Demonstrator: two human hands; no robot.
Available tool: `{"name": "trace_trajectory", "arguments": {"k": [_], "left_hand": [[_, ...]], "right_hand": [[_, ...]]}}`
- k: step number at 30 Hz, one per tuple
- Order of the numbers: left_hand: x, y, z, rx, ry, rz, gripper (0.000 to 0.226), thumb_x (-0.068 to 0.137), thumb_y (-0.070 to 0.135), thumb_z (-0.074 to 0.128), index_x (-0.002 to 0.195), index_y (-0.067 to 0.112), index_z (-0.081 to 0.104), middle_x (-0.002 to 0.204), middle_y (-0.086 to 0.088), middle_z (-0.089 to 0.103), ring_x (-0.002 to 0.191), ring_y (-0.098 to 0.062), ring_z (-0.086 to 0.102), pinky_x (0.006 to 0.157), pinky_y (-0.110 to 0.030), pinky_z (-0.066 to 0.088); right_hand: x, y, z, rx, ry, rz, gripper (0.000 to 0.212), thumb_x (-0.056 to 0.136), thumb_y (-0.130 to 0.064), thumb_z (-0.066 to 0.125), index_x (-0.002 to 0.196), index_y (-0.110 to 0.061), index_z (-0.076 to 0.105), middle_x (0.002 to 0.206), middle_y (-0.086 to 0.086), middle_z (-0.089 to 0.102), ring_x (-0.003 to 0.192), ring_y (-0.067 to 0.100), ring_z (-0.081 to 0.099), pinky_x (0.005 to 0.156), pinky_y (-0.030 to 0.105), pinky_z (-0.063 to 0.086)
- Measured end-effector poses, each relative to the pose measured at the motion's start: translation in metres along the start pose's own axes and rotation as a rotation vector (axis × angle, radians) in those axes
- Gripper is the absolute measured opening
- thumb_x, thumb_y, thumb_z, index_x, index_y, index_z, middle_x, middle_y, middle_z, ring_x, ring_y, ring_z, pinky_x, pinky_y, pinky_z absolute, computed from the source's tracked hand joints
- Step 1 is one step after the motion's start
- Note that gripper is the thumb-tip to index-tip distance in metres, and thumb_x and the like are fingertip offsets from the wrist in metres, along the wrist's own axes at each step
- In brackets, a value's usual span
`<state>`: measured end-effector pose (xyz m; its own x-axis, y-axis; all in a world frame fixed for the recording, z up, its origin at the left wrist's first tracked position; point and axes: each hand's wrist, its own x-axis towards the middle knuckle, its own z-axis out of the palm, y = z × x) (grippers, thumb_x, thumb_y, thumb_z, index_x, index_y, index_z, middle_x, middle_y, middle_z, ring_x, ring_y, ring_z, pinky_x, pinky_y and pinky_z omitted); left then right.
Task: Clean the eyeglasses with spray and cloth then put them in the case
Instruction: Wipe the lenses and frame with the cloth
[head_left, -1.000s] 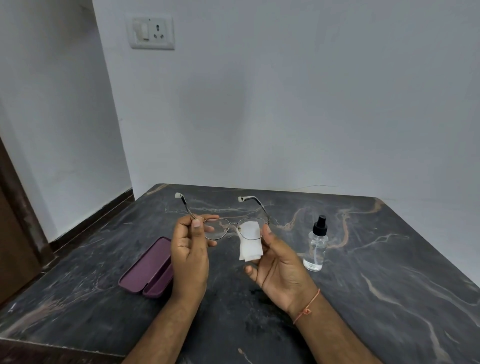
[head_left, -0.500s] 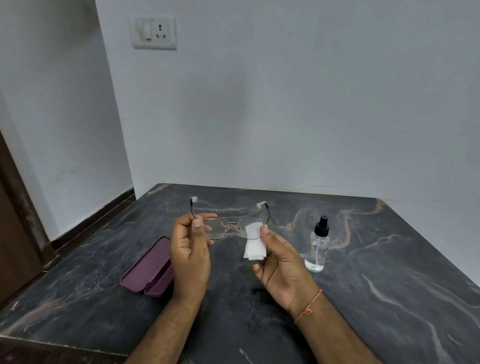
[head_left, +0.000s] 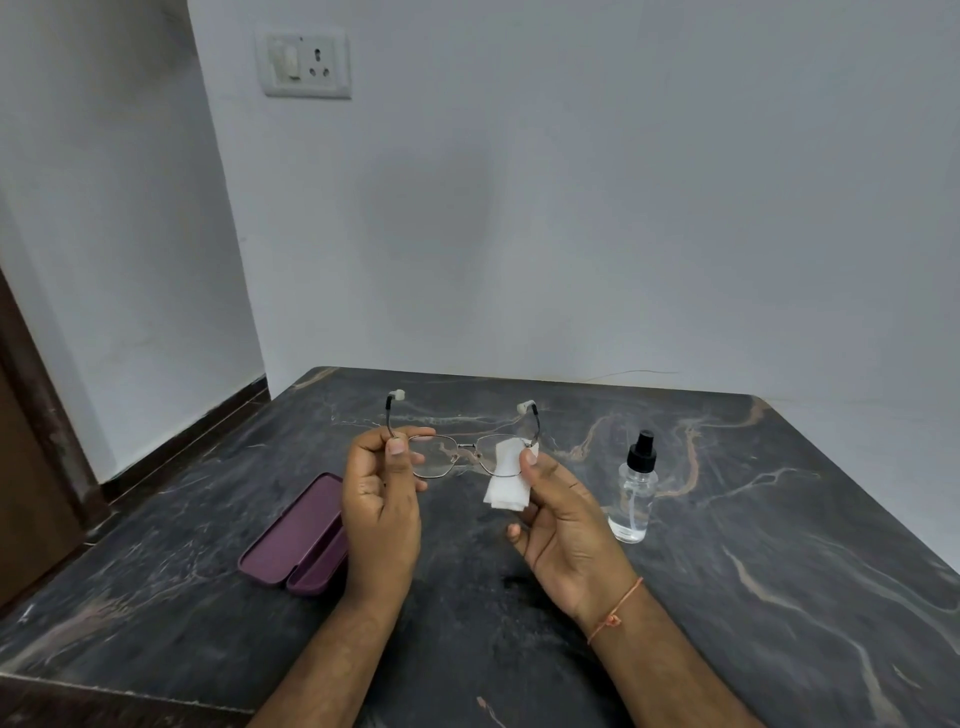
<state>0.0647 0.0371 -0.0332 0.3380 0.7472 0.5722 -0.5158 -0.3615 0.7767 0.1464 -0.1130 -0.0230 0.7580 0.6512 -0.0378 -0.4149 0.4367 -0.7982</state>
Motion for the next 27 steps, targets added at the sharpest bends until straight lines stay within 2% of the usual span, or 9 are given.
{"name": "trace_trajectory", "arguments": {"k": [3,5,9,12,16,19,22,25,27], "left_hand": [[-0.0012,0.0007,0.0013,-0.003,-0.013,-0.015,0.016,0.108,0.044,0.053,0.103,0.051,0.066,0.119,0.001,0.080,0.095,-0.011,0.072,0.070,-0.023,0.060],[-0.0017,0.0016,0.0016,-0.012,-0.022,-0.032,0.016,0.107,0.045,0.053,0.102,0.052,0.066,0.118,0.003,0.080,0.095,-0.013,0.072,0.070,-0.025,0.060],[-0.0011,0.0021,0.0021,-0.035,-0.007,-0.067,0.015,0.104,0.051,0.053,0.099,0.053,0.067,0.116,0.004,0.081,0.093,-0.011,0.071,0.068,-0.025,0.059],[0.0004,0.0017,0.0012,-0.049,0.011,-0.072,0.015,0.103,0.053,0.053,0.098,0.054,0.067,0.116,0.004,0.081,0.092,-0.009,0.071,0.068,-0.023,0.059],[0.0000,0.0010,0.0009,-0.026,0.009,-0.049,0.014,0.105,0.051,0.053,0.100,0.052,0.067,0.116,0.004,0.080,0.092,-0.008,0.071,0.069,-0.022,0.058],[-0.0021,0.0005,0.0019,0.002,-0.024,-0.021,0.014,0.108,0.048,0.053,0.104,0.046,0.066,0.118,0.002,0.080,0.093,-0.008,0.071,0.071,-0.022,0.058],[-0.0032,0.0007,0.0026,0.012,-0.046,-0.021,0.016,0.108,0.048,0.052,0.105,0.040,0.066,0.118,0.000,0.080,0.093,-0.010,0.071,0.071,-0.023,0.058],[-0.0025,0.0002,0.0013,0.008,-0.030,-0.032,0.016,0.107,0.048,0.052,0.104,0.041,0.066,0.118,0.000,0.080,0.093,-0.013,0.072,0.071,-0.025,0.059],[-0.0019,0.0000,0.0004,0.011,-0.017,-0.035,0.015,0.107,0.049,0.051,0.104,0.043,0.065,0.118,0.000,0.079,0.094,-0.013,0.071,0.072,-0.025,0.059]], "right_hand": [[-0.0015,-0.0013,0.0011,0.034,-0.040,0.014,0.030,0.084,-0.037,0.085,0.112,-0.027,0.087,0.114,0.010,0.083,0.081,0.015,0.077,0.054,0.025,0.053],[-0.0034,-0.0022,0.0018,0.054,-0.099,0.055,0.039,0.087,-0.041,0.087,0.121,-0.022,0.085,0.117,0.010,0.082,0.083,0.015,0.074,0.057,0.027,0.054],[-0.0067,-0.0029,0.0023,0.054,-0.219,0.116,0.046,0.082,-0.051,0.085,0.116,-0.020,0.085,0.119,0.010,0.081,0.087,0.018,0.079,0.060,0.029,0.058],[-0.0046,-0.0002,0.0008,0.021,-0.157,0.110,0.045,0.081,-0.047,0.089,0.114,-0.015,0.086,0.113,0.014,0.081,0.084,0.021,0.078,0.056,0.027,0.057],[-0.0022,-0.0015,0.0007,0.008,-0.028,0.025,0.021,0.081,-0.036,0.087,0.097,-0.024,0.089,0.098,0.007,0.081,0.073,0.014,0.076,0.050,0.023,0.053],[-0.0024,-0.0030,0.0015,0.065,-0.053,0.011,0.024,0.088,-0.034,0.082,0.107,-0.023,0.087,0.105,0.008,0.083,0.074,0.013,0.076,0.052,0.025,0.054],[-0.0039,-0.0028,0.0019,0.096,-0.111,0.068,0.034,0.095,-0.042,0.076,0.118,-0.019,0.085,0.115,0.009,0.082,0.079,0.015,0.075,0.057,0.027,0.055],[-0.0047,-0.0014,0.0028,0.072,-0.126,0.102,0.036,0.097,-0.048,0.073,0.112,-0.019,0.087,0.115,0.011,0.082,0.087,0.020,0.078,0.058,0.028,0.057],[-0.0043,-0.0011,0.0030,0.048,-0.083,0.086,0.032,0.090,-0.045,0.080,0.106,-0.018,0.089,0.108,0.011,0.082,0.083,0.020,0.079,0.054,0.026,0.056]]}}
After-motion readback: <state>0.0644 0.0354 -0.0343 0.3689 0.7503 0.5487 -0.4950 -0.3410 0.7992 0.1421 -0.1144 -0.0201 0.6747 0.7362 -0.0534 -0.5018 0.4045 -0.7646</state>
